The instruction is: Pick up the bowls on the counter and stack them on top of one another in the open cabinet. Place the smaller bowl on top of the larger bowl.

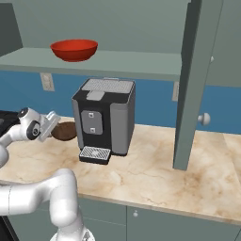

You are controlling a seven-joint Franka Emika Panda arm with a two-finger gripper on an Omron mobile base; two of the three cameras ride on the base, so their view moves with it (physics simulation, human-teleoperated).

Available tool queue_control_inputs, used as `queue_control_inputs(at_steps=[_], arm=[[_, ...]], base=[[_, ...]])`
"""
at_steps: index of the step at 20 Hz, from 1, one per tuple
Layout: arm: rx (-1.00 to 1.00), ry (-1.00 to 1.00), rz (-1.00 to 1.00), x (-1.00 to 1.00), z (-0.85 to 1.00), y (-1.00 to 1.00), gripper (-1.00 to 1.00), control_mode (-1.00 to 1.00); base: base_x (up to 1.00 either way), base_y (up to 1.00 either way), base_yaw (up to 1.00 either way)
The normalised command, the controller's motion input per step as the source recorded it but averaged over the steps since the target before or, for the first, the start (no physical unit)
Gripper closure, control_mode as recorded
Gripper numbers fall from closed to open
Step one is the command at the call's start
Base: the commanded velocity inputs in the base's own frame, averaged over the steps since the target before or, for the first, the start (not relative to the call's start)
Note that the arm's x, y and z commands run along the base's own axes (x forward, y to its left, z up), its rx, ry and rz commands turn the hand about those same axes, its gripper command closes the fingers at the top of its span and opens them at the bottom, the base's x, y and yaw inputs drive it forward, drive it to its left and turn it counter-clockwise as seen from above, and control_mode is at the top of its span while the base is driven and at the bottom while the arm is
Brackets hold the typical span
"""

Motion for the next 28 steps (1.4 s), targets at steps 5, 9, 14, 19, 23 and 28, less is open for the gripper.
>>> queue_control_inputs(at_steps=[5, 9, 14, 19, 23, 28], arm=[[0.05, 0.0, -0.11, -0.28, -0.4, -0.2, -1.0, -1.0], [0.04, 0.0, -0.12, -0.16, -0.44, -0.11, 1.0, -1.0], [0.06, -0.05, -0.1, 0.0, -0.34, -0.02, 1.0, -1.0], [0.06, -0.04, -0.03, 0.19, -0.2, 0.0, 1.0, -1.0], [0.05, -0.02, 0.0, 0.16, -0.24, 0.0, 1.0, -1.0], [0.04, -0.04, 0.0, 0.01, -0.09, 0.01, 1.0, -1.0]], base=[[0.0, 0.0, 0.0], [0.0, 0.0, 0.0], [0.0, 0.0, 0.0], [0.0, 0.0, 0.0], [0.0, 0.0, 0.0], [0.0, 0.0, 0.0]])
